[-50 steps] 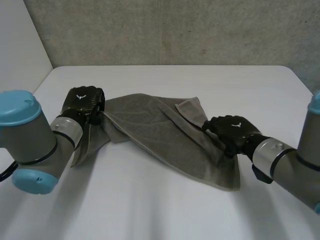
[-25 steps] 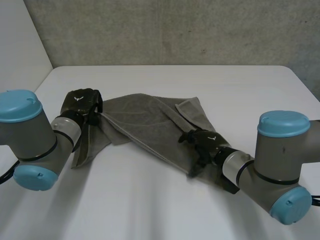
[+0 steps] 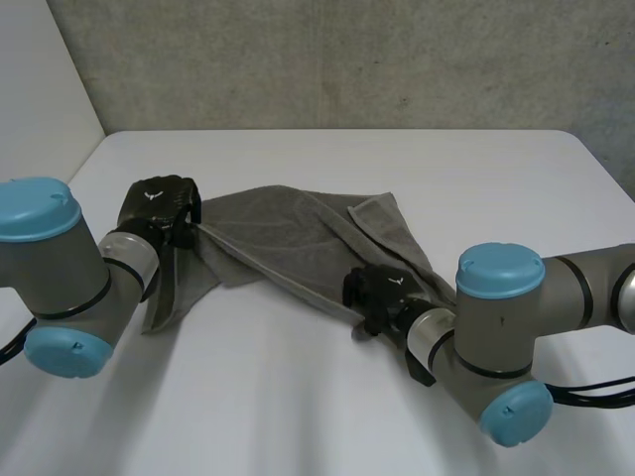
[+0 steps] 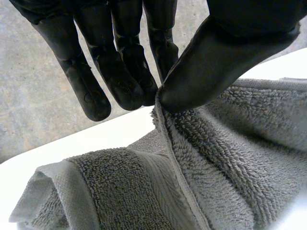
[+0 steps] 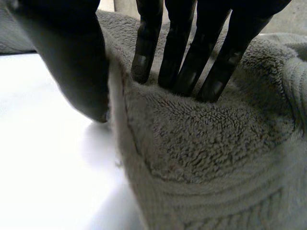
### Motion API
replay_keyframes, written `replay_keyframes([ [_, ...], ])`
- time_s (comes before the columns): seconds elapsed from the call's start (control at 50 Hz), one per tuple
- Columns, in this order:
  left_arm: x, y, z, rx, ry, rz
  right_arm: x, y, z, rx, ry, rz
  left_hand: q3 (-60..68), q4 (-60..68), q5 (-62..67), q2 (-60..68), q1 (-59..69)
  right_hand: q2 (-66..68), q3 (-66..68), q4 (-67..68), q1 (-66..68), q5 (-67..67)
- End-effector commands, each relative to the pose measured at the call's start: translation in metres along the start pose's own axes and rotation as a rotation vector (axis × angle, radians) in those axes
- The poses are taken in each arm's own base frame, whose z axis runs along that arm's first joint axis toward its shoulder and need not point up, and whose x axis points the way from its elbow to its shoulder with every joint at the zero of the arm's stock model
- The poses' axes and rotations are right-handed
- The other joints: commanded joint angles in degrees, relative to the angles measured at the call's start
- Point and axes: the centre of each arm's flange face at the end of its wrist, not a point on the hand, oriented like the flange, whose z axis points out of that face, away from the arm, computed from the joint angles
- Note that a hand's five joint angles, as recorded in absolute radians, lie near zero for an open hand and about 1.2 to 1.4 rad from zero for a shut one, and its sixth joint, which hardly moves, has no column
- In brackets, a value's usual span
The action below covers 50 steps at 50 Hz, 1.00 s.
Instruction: Fold the towel.
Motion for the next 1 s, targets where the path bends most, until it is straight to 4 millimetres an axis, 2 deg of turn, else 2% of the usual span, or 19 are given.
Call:
replay_keyframes([
  [0.02,-0.006,-0.001,-0.001,-0.003,-0.013,-0.030,0.006,-0.008,0.004,0.029,0.026,0.001,3.7,2.4,3.9,5.2,4.5,28.2,29.1,28.8,28.1,28.6],
  [0.06,-0.006,0.000,-0.001,-0.007,-0.013,-0.037,0.007,-0.012,0.002,0.037,0.037,0.000,3.7,2.4,3.9,5.2,4.5,28.3,29.2,28.8,28.2,28.7],
  [0.1,-0.006,0.001,-0.002,-0.013,-0.014,-0.038,0.009,-0.028,-0.005,0.074,0.052,-0.006,3.7,2.4,3.9,5.2,4.5,28.3,29.2,28.8,28.2,28.7],
  [0.16,-0.006,0.004,-0.004,-0.026,-0.014,-0.037,0.012,-0.038,-0.010,0.100,0.060,-0.012,3.7,2.4,3.9,5.2,4.5,28.3,29.2,28.8,28.2,28.7],
  [0.2,-0.004,0.012,-0.008,-0.053,-0.007,-0.036,0.031,-0.058,-0.020,0.139,0.101,-0.017,3.7,2.4,3.9,5.2,4.5,28.3,29.2,28.8,28.2,28.7],
  [0.22,-0.004,0.012,-0.008,-0.053,-0.007,-0.036,0.031,-0.058,-0.020,0.139,0.101,-0.017,3.7,2.4,3.9,5.2,4.5,28.3,29.2,28.8,28.2,28.7],
  [0.26,-0.002,0.016,-0.011,-0.067,-0.002,-0.035,0.049,-0.073,-0.034,0.162,0.139,-0.062,-1.1,-2.4,-1.0,0.3,-0.3,28.3,29.2,28.8,28.2,28.7],
  [0.3,0.004,0.025,-0.016,-0.095,0.013,-0.033,0.055,-0.079,-0.041,0.169,0.149,-0.096,-17.4,-18.7,-17.2,-15.9,-16.5,28.3,29.2,28.8,28.2,28.7],
  [0.32,0.004,0.025,-0.016,-0.095,0.013,-0.033,0.055,-0.079,-0.041,0.169,0.149,-0.097,-17.4,-18.7,-17.3,-16.0,-16.6,28.3,29.2,28.8,28.2,28.7],
  [0.36,0.009,0.034,-0.021,-0.124,0.026,-0.031,0.063,-0.081,-0.051,0.166,0.156,-0.150,-34.3,-35.6,-34.2,-32.9,-33.5,28.3,29.2,28.8,28.2,28.7],
  [0.42,0.019,0.044,-0.026,-0.154,0.053,-0.027,0.070,-0.076,-0.055,0.143,0.165,-0.158,-42.0,-43.3,-41.8,-40.5,-41.2,28.3,29.2,28.8,28.2,28.7],
  [0.58,0.033,0.062,-0.030,-0.204,0.083,-0.017,0.073,-0.067,-0.059,0.114,0.166,-0.145,-43.5,-44.8,-43.3,-42.1,-42.7,28.3,29.2,28.8,28.2,28.7],
  [0.8,0.049,0.072,-0.042,-0.234,0.116,-0.004,0.078,-0.074,-0.063,0.135,0.186,-0.146,-43.3,-44.6,-43.2,-41.9,-42.5,28.3,29.2,28.8,28.2,28.7],
  [0.94,0.045,0.072,-0.042,-0.233,0.075,0.007,0.086,-0.079,-0.064,0.146,0.216,-0.141,-42.0,-43.3,-41.8,-40.5,-41.2,28.3,29.2,28.8,28.2,28.7],
  [0.98,0.044,0.070,-0.042,-0.230,0.063,0.013,0.087,-0.088,-0.069,0.163,0.220,-0.152,-40.3,-41.6,-40.1,-38.9,-39.5,28.3,29.2,28.8,28.2,28.7],
  [1.0,0.042,0.068,-0.041,-0.226,0.051,0.021,0.087,-0.088,-0.069,0.163,0.220,-0.152,-34.5,-35.8,-34.3,-33.0,-33.7,28.3,29.2,28.8,28.2,28.7],
])
